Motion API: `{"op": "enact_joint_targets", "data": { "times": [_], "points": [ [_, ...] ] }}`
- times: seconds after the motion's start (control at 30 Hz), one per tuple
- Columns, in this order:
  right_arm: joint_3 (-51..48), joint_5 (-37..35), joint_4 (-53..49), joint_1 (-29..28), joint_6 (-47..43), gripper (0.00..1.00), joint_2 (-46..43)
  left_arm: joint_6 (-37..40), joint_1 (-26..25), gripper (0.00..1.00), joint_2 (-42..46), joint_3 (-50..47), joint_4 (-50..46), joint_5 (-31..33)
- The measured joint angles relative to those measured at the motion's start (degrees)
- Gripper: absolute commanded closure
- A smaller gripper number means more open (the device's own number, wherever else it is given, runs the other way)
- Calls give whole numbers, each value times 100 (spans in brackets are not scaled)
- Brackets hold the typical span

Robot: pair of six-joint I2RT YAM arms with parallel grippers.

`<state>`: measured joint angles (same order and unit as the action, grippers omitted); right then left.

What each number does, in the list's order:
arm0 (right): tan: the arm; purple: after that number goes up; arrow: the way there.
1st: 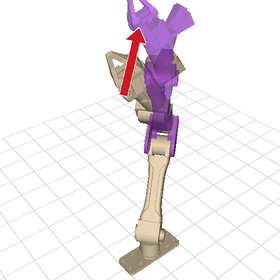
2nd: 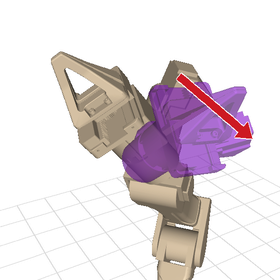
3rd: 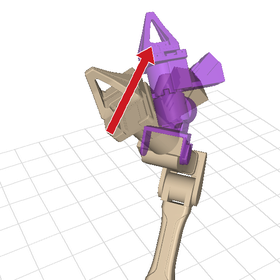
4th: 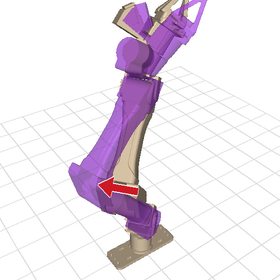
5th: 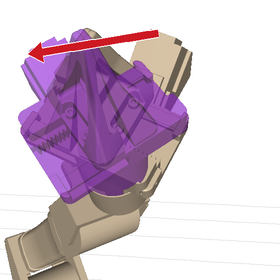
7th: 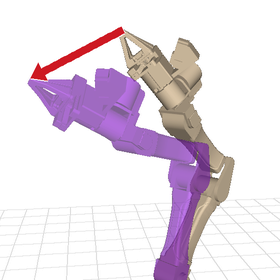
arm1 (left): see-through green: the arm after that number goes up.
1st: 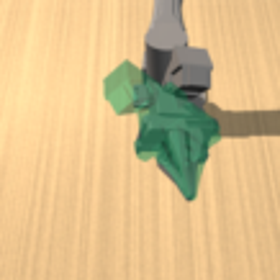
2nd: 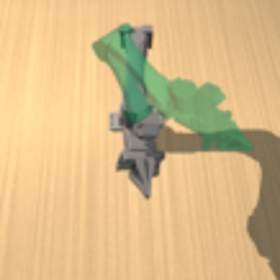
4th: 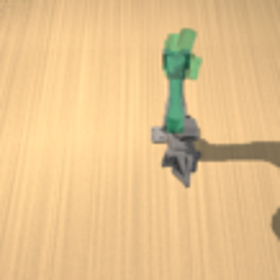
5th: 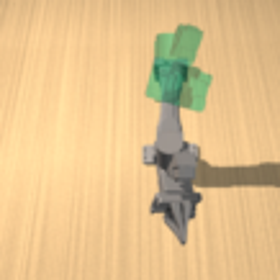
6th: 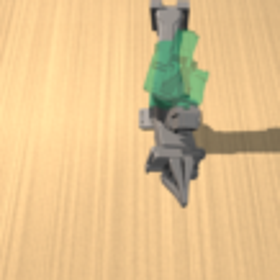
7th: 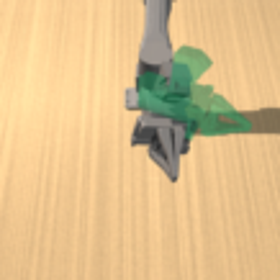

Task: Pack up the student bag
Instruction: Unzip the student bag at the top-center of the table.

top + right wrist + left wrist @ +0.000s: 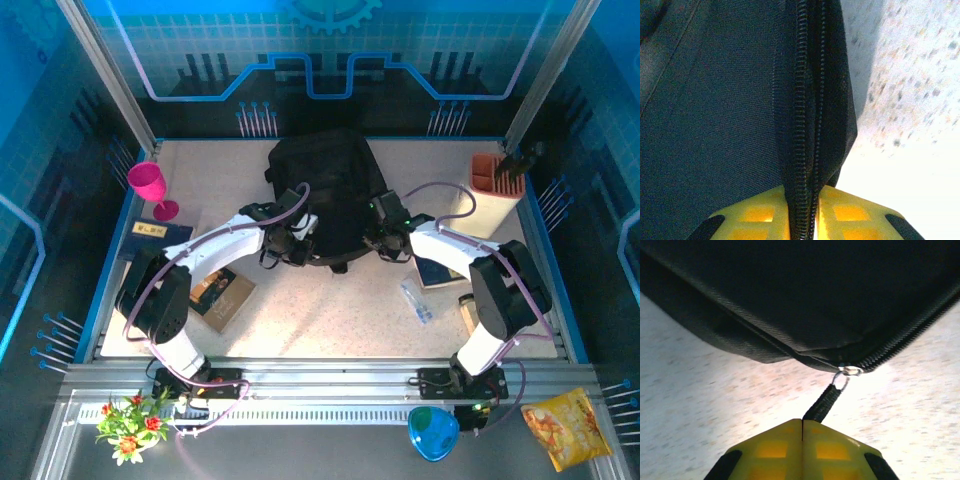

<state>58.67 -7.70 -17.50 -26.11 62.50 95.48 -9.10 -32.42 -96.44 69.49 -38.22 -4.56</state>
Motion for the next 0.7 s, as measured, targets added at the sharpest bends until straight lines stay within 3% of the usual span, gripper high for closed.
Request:
{"op": "enact_joint_targets", "data": {
  "times": [0.17, 0.3, 0.5, 0.7],
  "points": [
    [-107, 52, -96, 146, -138, 41, -184, -155, -57, 100, -227, 92, 275, -579],
    [-411, 109, -258, -175, 199, 30, -748, -243, -83, 100, -326, 92, 365, -769],
    [-501, 260, -157, -730, 984, 20, -852, -299, -85, 100, -326, 83, 431, -796],
    [-136, 393, -151, -826, 1423, 27, -118, -299, -85, 100, -273, -35, 483, -791]
  ]
}}
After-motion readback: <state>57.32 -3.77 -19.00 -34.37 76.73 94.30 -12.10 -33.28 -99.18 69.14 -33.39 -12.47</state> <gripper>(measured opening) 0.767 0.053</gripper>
